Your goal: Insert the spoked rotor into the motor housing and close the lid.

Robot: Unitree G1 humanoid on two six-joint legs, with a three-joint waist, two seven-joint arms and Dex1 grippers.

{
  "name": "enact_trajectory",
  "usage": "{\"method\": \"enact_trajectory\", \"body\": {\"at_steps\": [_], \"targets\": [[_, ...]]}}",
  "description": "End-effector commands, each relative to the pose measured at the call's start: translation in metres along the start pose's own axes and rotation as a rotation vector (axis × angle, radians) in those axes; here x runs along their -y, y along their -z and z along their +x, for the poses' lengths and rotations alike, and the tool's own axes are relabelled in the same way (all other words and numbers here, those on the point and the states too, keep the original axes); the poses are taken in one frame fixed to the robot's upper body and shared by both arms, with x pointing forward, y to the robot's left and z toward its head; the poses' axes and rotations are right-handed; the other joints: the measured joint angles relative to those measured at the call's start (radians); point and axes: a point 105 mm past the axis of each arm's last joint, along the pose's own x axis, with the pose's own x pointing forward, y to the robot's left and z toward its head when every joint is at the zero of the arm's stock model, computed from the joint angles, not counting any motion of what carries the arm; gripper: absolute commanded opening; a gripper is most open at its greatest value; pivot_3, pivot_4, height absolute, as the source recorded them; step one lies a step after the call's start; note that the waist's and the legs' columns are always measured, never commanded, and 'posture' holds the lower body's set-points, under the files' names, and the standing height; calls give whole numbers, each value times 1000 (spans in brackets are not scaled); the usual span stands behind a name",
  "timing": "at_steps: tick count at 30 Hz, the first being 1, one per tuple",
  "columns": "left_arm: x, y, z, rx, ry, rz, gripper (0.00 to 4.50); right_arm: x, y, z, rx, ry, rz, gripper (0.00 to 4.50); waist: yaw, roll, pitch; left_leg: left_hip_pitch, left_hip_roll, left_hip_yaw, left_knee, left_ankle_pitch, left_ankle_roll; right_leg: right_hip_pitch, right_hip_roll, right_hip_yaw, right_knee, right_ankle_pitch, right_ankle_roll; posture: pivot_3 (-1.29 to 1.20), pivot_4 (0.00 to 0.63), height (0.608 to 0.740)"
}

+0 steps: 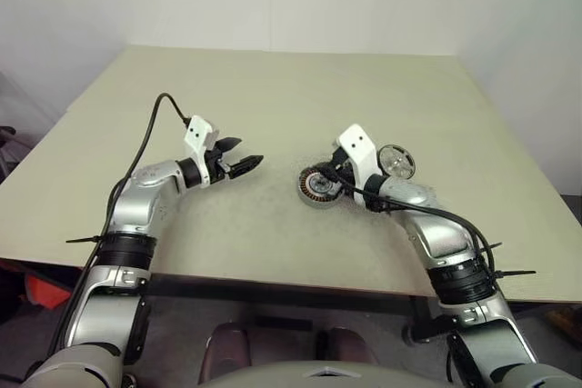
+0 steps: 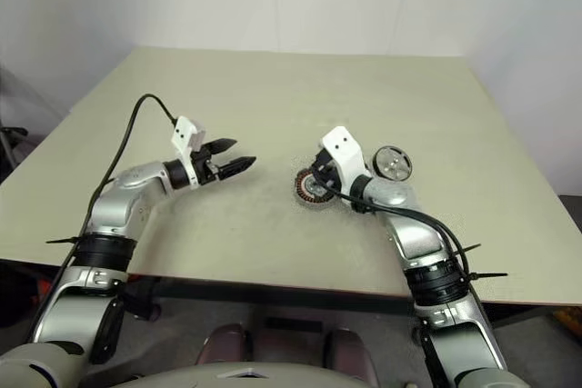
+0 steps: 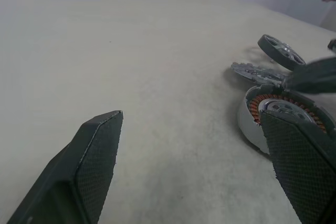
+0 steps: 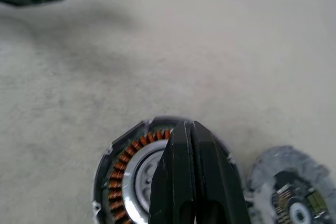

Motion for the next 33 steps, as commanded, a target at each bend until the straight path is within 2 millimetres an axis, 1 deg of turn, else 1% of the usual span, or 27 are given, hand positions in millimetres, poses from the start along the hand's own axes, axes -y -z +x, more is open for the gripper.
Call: {"method": "enact_trajectory", "body": {"at_steps": [1, 3, 5, 7, 8, 11, 13, 15, 18, 20, 23, 26, 29, 31, 32, 33], "targets": [[0, -12, 0, 31, 2, 39, 4389, -1, -10, -1, 33, -5, -12, 35, 0, 0, 0, 0, 0, 0, 0, 0, 0, 0, 0, 0, 0, 0, 0, 0, 0, 740], [0, -12, 0, 31, 1, 39, 4389, -3, -2, 1, 11, -11, 7, 35, 0, 0, 0, 0, 0, 0, 0, 0, 0, 0, 0, 0, 0, 0, 0, 0, 0, 740], [0, -13, 0, 32, -1, 39, 4389, -7, 18, 6, -39, -15, 48, 35, 0, 0, 0, 0, 0, 0, 0, 0, 0, 0, 0, 0, 0, 0, 0, 0, 0, 740], [0, -13, 1, 33, -1, 39, 4389, -8, 42, 10, -101, -7, 80, 35, -1, 0, 0, 0, 0, 0, 0, 0, 0, 0, 0, 0, 0, 0, 0, 0, 0, 740], [0, -13, 1, 33, -2, 39, 4389, -8, 49, 11, -118, -1, 81, 35, -1, 1, 0, 0, 0, 0, 0, 0, 0, 0, 0, 0, 0, 0, 0, 0, 0, 740], [0, -13, 1, 33, -2, 40, 4389, -6, 54, 12, -127, 8, 71, 35, -3, -1, -1, 1, 0, 0, 0, 0, 0, 2, 0, 0, 0, 0, 0, 0, 0, 740], [-1, -13, 0, 32, -5, 41, 4389, 2, 24, 7, -41, 25, 49, 35, -3, -1, -1, 1, 0, 0, 0, 0, 0, 2, 0, 0, 1, 0, 0, 0, 0, 740], [-2, -13, 0, 30, -7, 40, 4389, 10, 1, 2, 21, 42, 22, 35, -1, -1, -1, 2, 0, 0, 0, 1, -1, 2, 0, 0, 1, 0, 0, 0, 0, 740], [-2, -12, 0, 30, -6, 39, 4389, 13, -13, -2, 50, 50, -10, 35, 0, -1, -1, 1, 0, 0, 0, 1, -1, 1, 0, 0, 1, 0, 0, 0, 0, 740], [-1, -12, 1, 30, -3, 38, 4389, 9, -20, -3, 65, 31, -18, 35, 0, -1, -1, 0, 0, 0, 0, 1, -1, 0, 0, 0, 1, 0, 0, 0, 0, 740], [0, -12, 1, 30, -1, 38, 4389, 2, -18, -2, 59, 15, -11, 35, 0, -1, -1, 0, 1, 0, -1, 1, -1, 0, 0, -1, 0, 0, 0, 0, 0, 740], [0, -12, 1, 30, -1, 39, 4389, -2, -9, 2, 37, 4, 25, 35, 0, -1, -1, 0, 0, 0, -1, 0, 0, 0, 0, 0, 0, 0, 0, 0, 0, 740], [-2, -13, 0, 30, -5, 41, 4389, -11, 19, 9, -31, -14, 94, 35, -1, -1, -1, 0, 0, 0, -1, 1, -1, 0, 0, 0, 0, 0, 0, 0, 0, 740], [-2, -14, 0, 31, -8, 43, 4389, -11, 45, 14, -101, 7, 126, 35, -1, -1, -1, 0, 0, 0, -1, 1, -1, 0, 0, 0, 0, 0, 0, 0, 0, 740], [-3, -14, 0, 31, -9, 44, 4389, -7, 51, 15, -117, 29, 128, 35, -1, 0, -1, 0, 0, 0, -1, 1, -1, 0, 0, 0, 0, 0, 0, 0, 0, 740], [-3, -14, 0, 32, -9, 44, 4389, -4, 52, 15, -119, 45, 125, 35, -2, -1, -1, 0, 0, 0, -1, 1, -1, 0, 0, 0, 0, 0, 0, 0, 0, 740]]}}
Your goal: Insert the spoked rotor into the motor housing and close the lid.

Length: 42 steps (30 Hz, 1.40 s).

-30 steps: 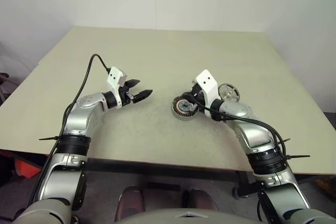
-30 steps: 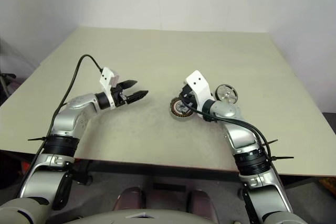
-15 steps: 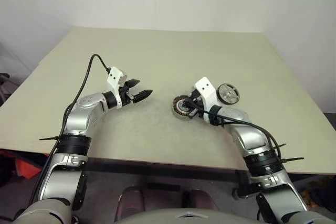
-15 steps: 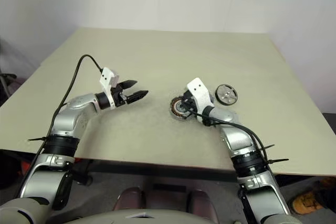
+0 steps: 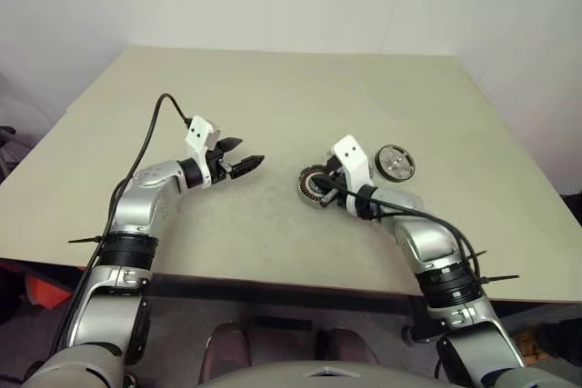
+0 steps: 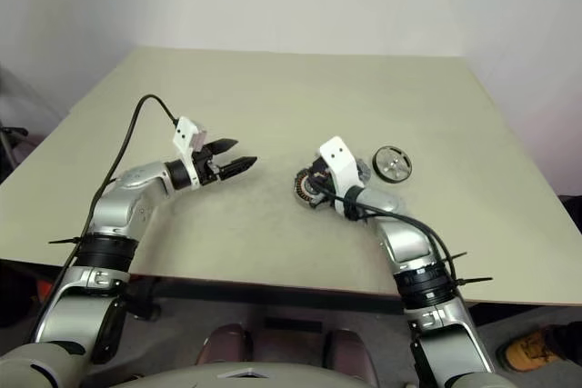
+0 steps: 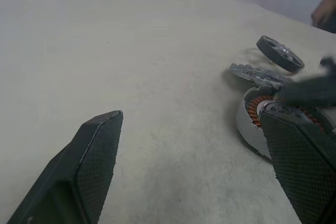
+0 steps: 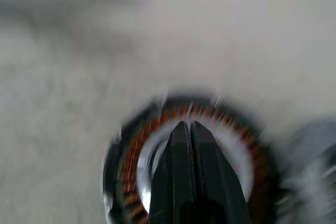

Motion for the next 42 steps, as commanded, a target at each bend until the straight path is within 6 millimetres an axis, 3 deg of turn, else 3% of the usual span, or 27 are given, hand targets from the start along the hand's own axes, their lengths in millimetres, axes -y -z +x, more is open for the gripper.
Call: {"method": "enact_trajectory", "body": {"at_steps": [1, 4, 9, 15, 23, 26, 29, 32, 36, 42], "targets": [[-1, -15, 0, 36, -2, 45, 4389, 13, 9, 2, -33, 56, 2, 35, -1, -1, -1, 1, 0, 0, 0, 0, 0, 1, 0, 0, 0, 0, 0, 0, 0, 740], [-1, -15, 0, 34, -2, 44, 4389, 14, -19, -4, 46, 46, -29, 35, 1, -1, -1, 2, 0, 0, 0, 0, 0, 2, 0, 0, 0, 0, 0, 0, 0, 740], [-1, -14, 1, 34, -2, 42, 4389, 20, -43, -14, 98, 65, -84, 35, 1, -1, 0, 0, 0, 0, 0, 0, 0, 0, 0, 0, 0, 0, 0, 0, 0, 740], [1, -13, 2, 36, 2, 36, 4389, 23, -49, -22, 108, 93, -87, 35, 1, -1, 0, 0, 0, 0, -1, 0, 0, -1, 0, -1, 0, 0, 0, 0, 0, 740], [1, -11, 5, 35, 6, 32, 4389, 68, -62, -54, 134, 286, -45, 35, 4, -1, 0, 0, 0, 0, 0, 0, 0, 0, 0, 0, 0, 0, 0, 0, 0, 740], [2, -11, 7, 37, 11, 30, 4389, 89, -60, -73, 135, 378, 1, 420, 4, -1, 0, 0, 0, 0, 0, 0, 0, 0, 0, 0, 0, 0, 0, 0, 0, 740], [4, -10, 12, 35, 26, 24, 4389, 130, -48, -113, 120, 600, 83, 1250, 7, -1, 0, 0, 0, 0, 0, 0, 0, 0, 0, 0, 0, 0, 0, 0, 0, 740], [5, -9, 15, 33, 40, 21, 4389, 148, -41, -138, 144, 712, 220, 1250, 7, -1, 0, 0, -1, 0, 0, 0, 0, 0, 0, 0, -1, 0, 0, 0, 0, 740], [7, -9, 20, 30, 57, 21, 4389, 158, -26, -157, 161, 773, 377, 1250, 2, 0, 0, 0, 0, 0, -1, 0, 0, 0, 0, 0, 0, 0, 0, 0, 0, 740], [8, -10, 22, 29, 70, 26, 4389, 155, -5, -158, 209, 724, 697, 1250, 3, 2, -1, 1, 0, 0, -1, 0, 0, 0, 0, 1, 0, 0, 0, 0, 0, 740]]}}
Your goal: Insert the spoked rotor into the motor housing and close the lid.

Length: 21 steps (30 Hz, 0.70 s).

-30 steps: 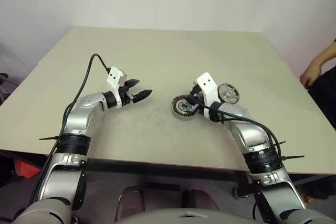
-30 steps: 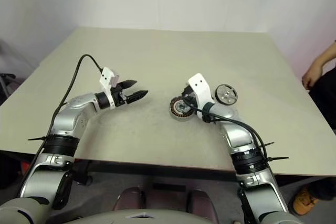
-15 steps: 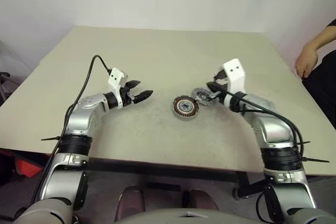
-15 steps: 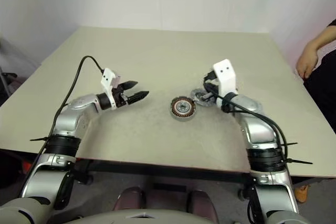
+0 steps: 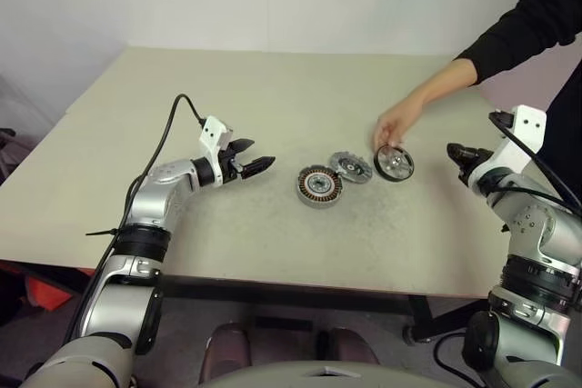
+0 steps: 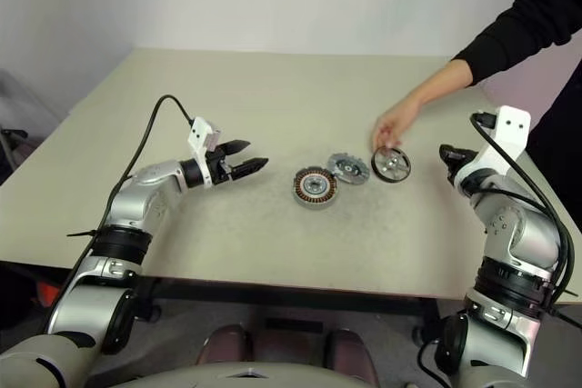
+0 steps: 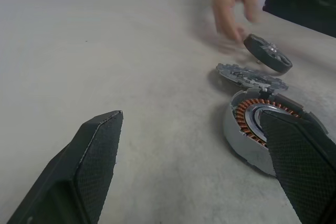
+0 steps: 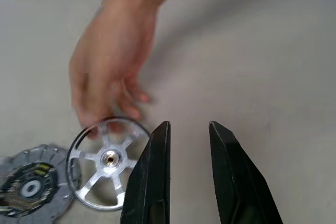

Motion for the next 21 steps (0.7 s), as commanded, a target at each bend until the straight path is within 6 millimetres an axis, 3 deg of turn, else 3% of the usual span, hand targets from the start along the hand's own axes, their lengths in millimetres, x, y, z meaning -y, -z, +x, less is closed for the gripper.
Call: {"method": "enact_trajectory", "body": {"at_steps": [1, 6, 21], "targets": [[-1, -15, 2, 30, 11, 49, 4389, 1, -5, -2, 4, -29, 176, 1250, 1, 1, 0, 0, 0, 0, 0, 0, 0, 0, 0, 0, 0, 0, 0, 0, 0, 740], [-2, -15, 1, 27, 10, 52, 4389, 11, -2, 0, -2, 20, 228, 1250, 3, 2, 0, 0, -1, 0, 0, 0, 0, 0, -1, 0, 0, 0, 0, 0, 0, 740], [-4, -16, -2, 28, -3, 62, 4389, -1, 2, 7, -11, -20, 194, 1250, 3, 4, 0, 0, 0, 0, 0, 0, 0, 0, -1, 0, -1, 0, 0, 0, 0, 740]]}}
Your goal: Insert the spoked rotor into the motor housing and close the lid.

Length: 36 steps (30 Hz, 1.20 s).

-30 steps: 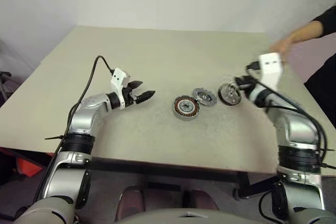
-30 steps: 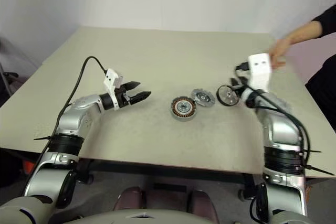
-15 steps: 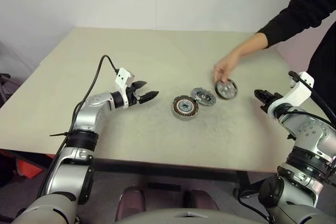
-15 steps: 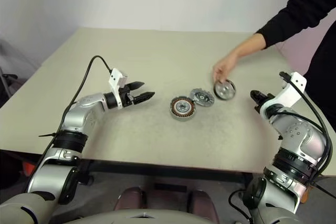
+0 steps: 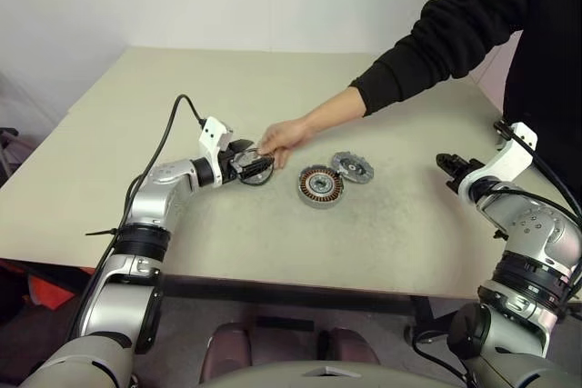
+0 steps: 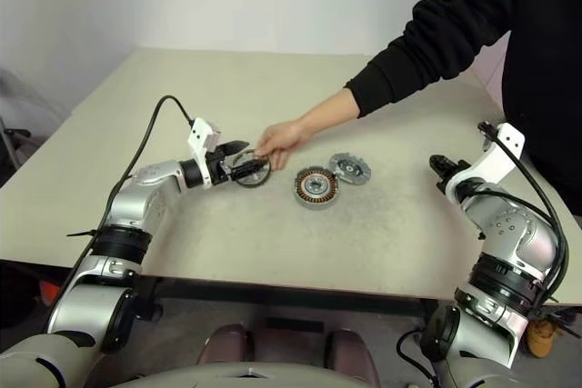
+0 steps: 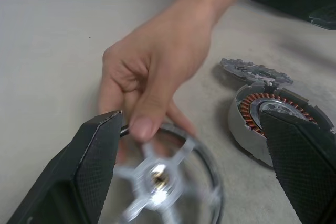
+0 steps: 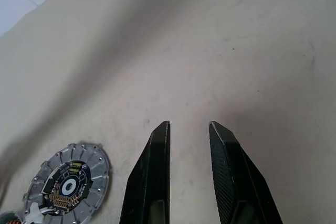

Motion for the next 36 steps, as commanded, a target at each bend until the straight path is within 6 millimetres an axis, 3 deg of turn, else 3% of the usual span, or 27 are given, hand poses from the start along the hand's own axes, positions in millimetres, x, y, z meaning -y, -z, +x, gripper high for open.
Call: {"method": "enact_trajectory", "body": {"at_steps": [1, 6, 11, 14, 16, 19, 22, 28, 33, 36], "targets": [[-3, -18, -2, 41, -1, 50, 4389, -6, -11, -1, 47, -24, -12, 1250, 0, 0, 0, 0, 0, 0, 0, 0, 0, 0, 0, 0, 0, 0, 0, 0, 0, 740], [-8, -20, -6, 42, -16, 52, 4389, -34, -11, -3, 41, -145, -35, 1250, -1, 0, 0, 0, 0, 0, 0, 0, 0, 0, 0, 0, 0, 0, 0, 0, 0, 740], [-10, -19, -8, 40, -25, 51, 4389, -93, 3, -14, -9, -397, -151, 1250, -1, 1, 1, 0, 0, 0, 0, 0, 0, 0, 0, 0, 0, 0, 0, 0, 0, 740], [-9, -19, -8, 41, -22, 48, 4389, -114, 16, -18, -42, -477, -256, 1250, 0, 1, 1, 0, 0, 0, 0, 0, 0, 0, 0, 0, 0, 0, 0, 0, 0, 740], [-7, -19, -7, 43, -16, 45, 4389, -129, 33, -21, -69, -535, -446, 1250, 2, 1, 1, 0, 0, 0, 0, 0, 0, 0, 0, 0, 0, 0, 0, 0, 0, 740], [-5, -17, -6, 41, -12, 40, 4389, -141, 64, -20, -84, -580, -868, 1250, 4, 1, 1, -1, 0, 0, 0, 0, 0, 1, -1, -1, -2, 0, 0, 0, 0, 740], [-5, -16, -6, 38, -16, 35, 4389, -157, 65, -21, -48, -661, -873, 1250, 1, 1, 1, -1, 1, 0, -1, 0, 0, 0, 0, -1, -1, 0, 1, 0, 0, 740], [-10, -9, -10, 23, -69, -40, 4389, -152, 50, -13, 0, -613, -853, 1250, 0, 1, 1, -1, 0, 0, 0, 0, 0, 0, 0, 0, -1, 0, 0, 0, 0, 740], [-28, -18, -25, 102, -168, -209, 4389, -143, 45, -10, 7, -572, -845, 1250, 0, 0, 1, -2, 0, 0, 0, 0, 0, -1, 0, -1, -1, 0, 0, 0, 0, 740], [-38, -10, -32, 86, -241, -312, 4389, -141, 42, -9, 16, -558, -839, 1250, -2, 0, 1, -2, 0, 0, 0, 0, 0, -1, 0, -1, -1, 0, 0, 0, 0, 740]]}}
